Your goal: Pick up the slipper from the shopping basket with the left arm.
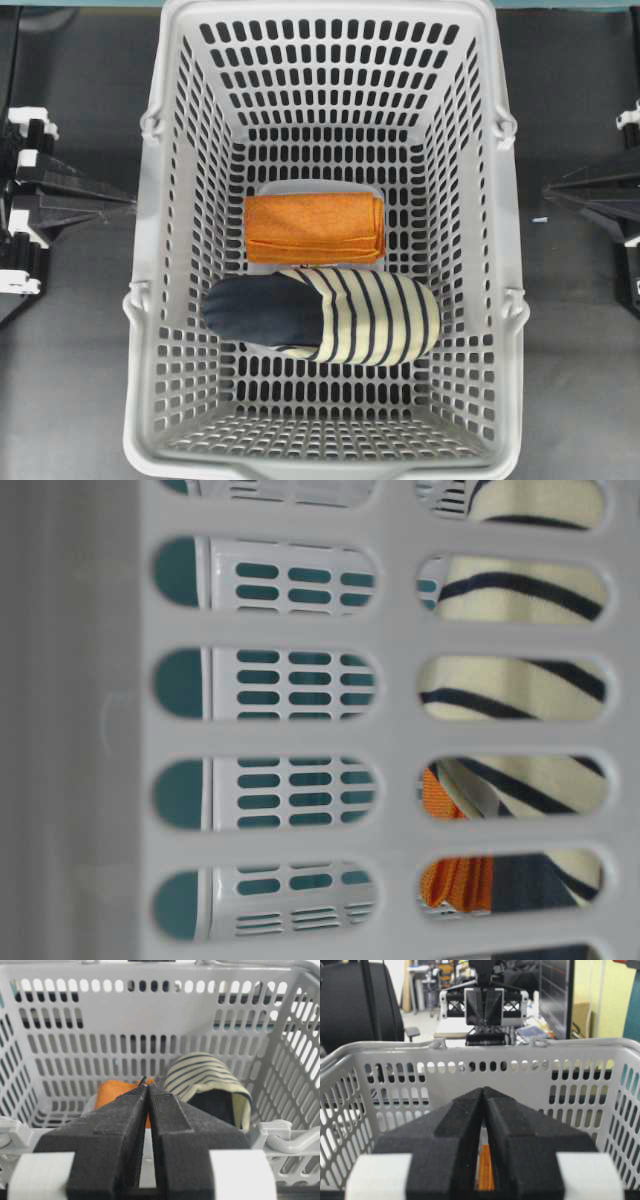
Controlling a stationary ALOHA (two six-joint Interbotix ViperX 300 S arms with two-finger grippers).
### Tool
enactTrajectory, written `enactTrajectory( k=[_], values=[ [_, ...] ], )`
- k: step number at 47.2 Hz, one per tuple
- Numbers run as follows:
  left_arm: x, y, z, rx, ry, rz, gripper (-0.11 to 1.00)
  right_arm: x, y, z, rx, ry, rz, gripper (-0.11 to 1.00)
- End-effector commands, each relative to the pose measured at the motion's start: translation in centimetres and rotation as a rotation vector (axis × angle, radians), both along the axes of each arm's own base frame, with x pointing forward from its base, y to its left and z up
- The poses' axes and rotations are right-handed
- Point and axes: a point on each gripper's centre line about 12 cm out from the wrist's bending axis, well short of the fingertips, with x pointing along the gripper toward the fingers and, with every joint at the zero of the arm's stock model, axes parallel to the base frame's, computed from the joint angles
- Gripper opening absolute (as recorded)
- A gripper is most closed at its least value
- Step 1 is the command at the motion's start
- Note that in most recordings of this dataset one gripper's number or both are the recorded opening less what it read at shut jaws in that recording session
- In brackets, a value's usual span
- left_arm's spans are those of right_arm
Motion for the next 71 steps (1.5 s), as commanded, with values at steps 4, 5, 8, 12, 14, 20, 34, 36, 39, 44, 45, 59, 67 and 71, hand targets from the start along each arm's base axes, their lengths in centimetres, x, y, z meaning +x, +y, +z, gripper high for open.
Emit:
enactTrajectory(
  k=[4,5,8,12,14,20,34,36,39,44,45,59,67,71],
  values=[
    [0.7,-0.2,1.8,0.004,0.095,-0.013,0.01,0.0,0.0,0.1,0.011,-0.009,0.002,0.01],
    [0.8,-0.3,2.0,-0.002,0.112,-0.015,0.00,-0.1,0.0,0.2,0.014,-0.012,0.002,0.00],
    [1.0,-0.4,3.2,-0.003,0.146,-0.021,0.00,-0.2,0.1,0.4,0.024,-0.023,0.008,-0.01],
    [1.3,-0.7,4.8,-0.004,0.187,-0.028,0.00,-0.5,0.3,0.8,0.038,-0.038,0.019,-0.01],
    [1.5,-0.8,5.6,-0.009,0.213,-0.033,0.00,-0.6,0.4,0.9,0.043,-0.041,0.023,-0.01],
    [2.7,-1.4,7.7,-0.011,0.273,-0.055,0.00,-0.8,0.5,0.9,0.048,-0.032,0.028,-0.01],
    [8.3,-2.3,9.4,-0.023,0.507,-0.057,0.00,-0.8,0.5,0.3,0.061,0.019,0.030,-0.01],
    [9.2,-2.3,9.3,-0.027,0.539,-0.052,0.00,-0.8,0.5,0.3,0.062,0.021,0.030,-0.01],
    [10.6,-2.5,8.9,-0.030,0.590,-0.048,0.00,-0.8,0.5,0.2,0.062,0.024,0.030,-0.01],
    [12.9,-2.7,7.9,-0.037,0.683,-0.039,0.00,-0.8,0.5,0.1,0.062,0.025,0.030,-0.01],
    [13.4,-2.7,7.6,-0.039,0.702,-0.037,0.00,-0.8,0.5,0.1,0.064,0.027,0.029,-0.01],
    [20.1,-4.2,5.1,-0.030,0.896,-0.036,0.00,-0.8,0.5,-0.1,0.062,0.033,0.030,-0.01],
    [22.8,-4.7,3.5,-0.018,0.997,-0.032,0.00,-0.8,0.5,-0.1,0.064,0.039,0.030,-0.01],
    [23.9,-5.0,3.0,-0.014,1.015,-0.034,0.01,-0.8,0.5,-0.3,0.062,0.045,0.031,-0.01]
  ],
)
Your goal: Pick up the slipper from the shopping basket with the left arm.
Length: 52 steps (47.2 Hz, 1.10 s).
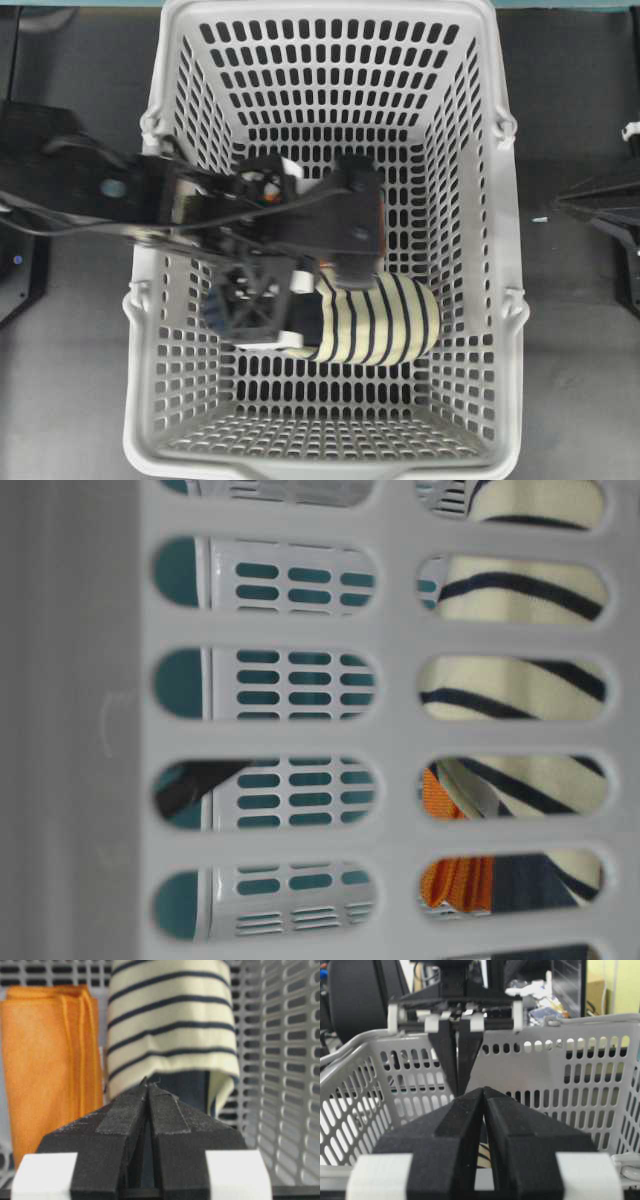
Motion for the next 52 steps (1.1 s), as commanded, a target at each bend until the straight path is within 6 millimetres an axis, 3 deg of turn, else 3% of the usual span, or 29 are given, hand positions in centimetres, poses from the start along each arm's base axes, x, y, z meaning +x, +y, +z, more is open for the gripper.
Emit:
enactTrajectory(
  k=[1,5,14,17,27,41,52],
  values=[
    [1.0,-0.4,1.1,0.001,-0.028,-0.007,0.02,0.1,0.1,0.2,0.005,-0.003,0.002,-0.01],
    [1.8,-0.7,0.4,-0.001,-0.015,-0.010,0.21,0.1,0.1,0.1,0.006,-0.001,0.005,-0.01],
    [3.3,-1.9,-1.7,0.009,0.028,-0.036,0.78,0.0,0.3,-0.3,0.004,0.009,0.018,-0.01],
    [3.7,-2.3,-2.3,0.009,0.039,-0.041,0.89,0.0,0.3,-0.4,0.002,0.017,0.018,-0.01],
    [4.7,-3.6,-4.8,0.014,0.086,-0.060,0.91,0.0,0.6,-0.5,0.002,0.026,0.033,-0.01],
    [4.1,-3.0,-9.2,0.035,0.192,-0.059,0.91,0.0,0.9,-0.9,0.002,0.046,0.047,-0.01],
    [4.1,-2.1,-9.9,0.031,0.197,-0.037,0.90,0.0,0.9,-1.0,0.001,0.048,0.049,-0.01]
  ],
)
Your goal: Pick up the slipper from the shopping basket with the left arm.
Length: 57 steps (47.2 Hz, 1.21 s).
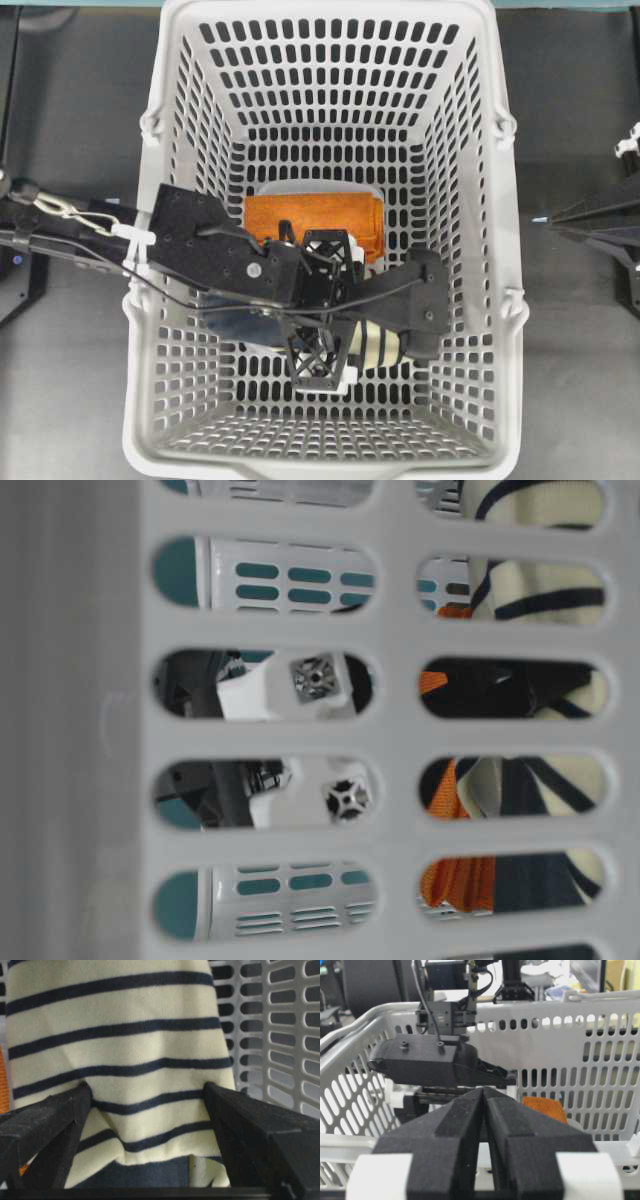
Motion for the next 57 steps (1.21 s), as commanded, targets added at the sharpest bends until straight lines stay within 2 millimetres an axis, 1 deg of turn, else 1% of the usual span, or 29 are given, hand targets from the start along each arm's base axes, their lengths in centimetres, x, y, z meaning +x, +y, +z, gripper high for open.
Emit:
enactTrajectory(
  k=[1,5,9,12,14,17,21,23,24,31,43,46,50,57],
  values=[
    [0.2,0.6,0.6,-0.001,-0.022,0.012,0.90,0.1,0.1,0.2,0.003,-0.004,0.002,-0.01],
    [0.2,0.7,0.6,0.000,-0.020,0.013,0.87,0.1,0.0,0.2,0.003,-0.001,0.001,-0.01],
    [0.2,0.7,0.7,0.000,-0.023,0.011,0.79,0.1,0.0,0.1,0.005,0.000,0.001,-0.01],
    [0.2,0.5,1.0,-0.001,-0.028,0.008,0.65,0.1,0.0,0.1,0.006,0.002,0.001,-0.01],
    [0.2,0.5,1.3,0.001,-0.028,0.005,0.53,0.1,0.0,0.1,0.004,0.002,0.001,-0.01],
    [0.0,0.4,2.5,-0.002,-0.042,0.005,0.34,0.1,0.1,0.0,0.006,0.004,0.002,-0.01],
    [-0.2,0.5,4.3,-0.003,-0.057,0.008,0.14,0.1,0.0,0.0,0.012,0.004,0.000,-0.01],
    [-0.4,0.6,5.5,-0.005,-0.063,0.009,0.07,0.1,0.0,0.0,0.012,0.004,0.000,-0.01],
    [-0.4,0.6,6.0,-0.005,-0.064,0.010,0.05,0.1,0.0,0.0,0.012,0.004,0.000,-0.01],
    [-1.0,0.4,9.7,-0.003,-0.057,0.011,0.05,0.1,0.0,0.0,0.012,0.004,0.000,-0.01],
    [-1.9,0.5,17.7,-0.003,-0.057,0.019,0.05,0.1,0.0,0.0,0.033,0.005,-0.001,-0.01],
    [-2.0,0.6,19.0,-0.003,-0.053,0.021,0.05,0.0,0.0,0.0,0.036,0.004,0.001,-0.01],
    [-1.9,0.5,20.1,-0.002,-0.039,0.026,0.05,0.0,0.0,-0.1,0.041,0.006,0.000,-0.01],
    [-1.0,0.8,20.2,0.000,-0.021,0.035,0.05,-0.2,0.0,-0.1,0.041,0.001,0.000,-0.01]
  ],
)
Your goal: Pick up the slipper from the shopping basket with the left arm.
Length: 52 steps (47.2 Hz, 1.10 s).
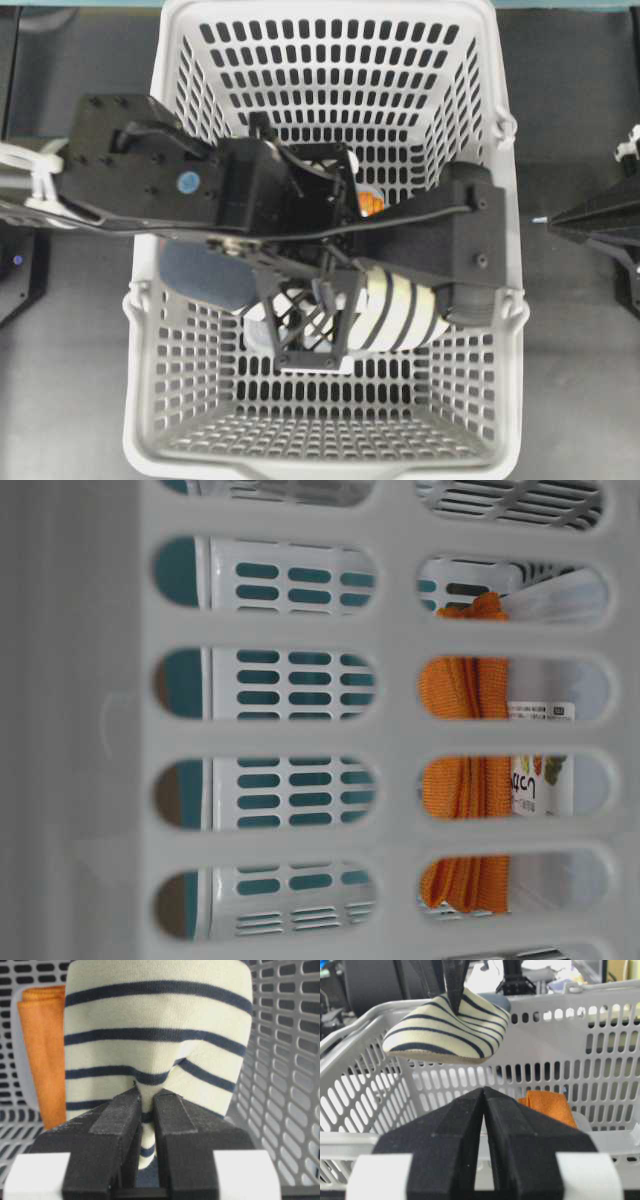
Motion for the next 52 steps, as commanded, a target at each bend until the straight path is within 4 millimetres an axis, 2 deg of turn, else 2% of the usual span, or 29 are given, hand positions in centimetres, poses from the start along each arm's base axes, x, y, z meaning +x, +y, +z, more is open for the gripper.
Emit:
enactTrajectory(
  k=[1,25,39,52],
  values=[
    [-0.1,0.4,1.9,-0.004,-0.046,0.010,0.05,0.0,0.0,0.3,0.005,-0.010,0.001,-0.01],
    [0.8,0.9,1.0,-0.009,-0.031,0.044,0.05,-0.3,0.0,0.6,0.007,-0.029,0.001,-0.01],
    [0.9,1.9,0.9,-0.035,-0.023,0.137,0.05,-0.3,0.0,0.5,0.007,-0.027,0.002,-0.01],
    [0.9,2.0,0.9,-0.036,-0.021,0.140,0.05,-0.4,0.0,0.5,0.007,-0.030,0.001,-0.01]
  ],
)
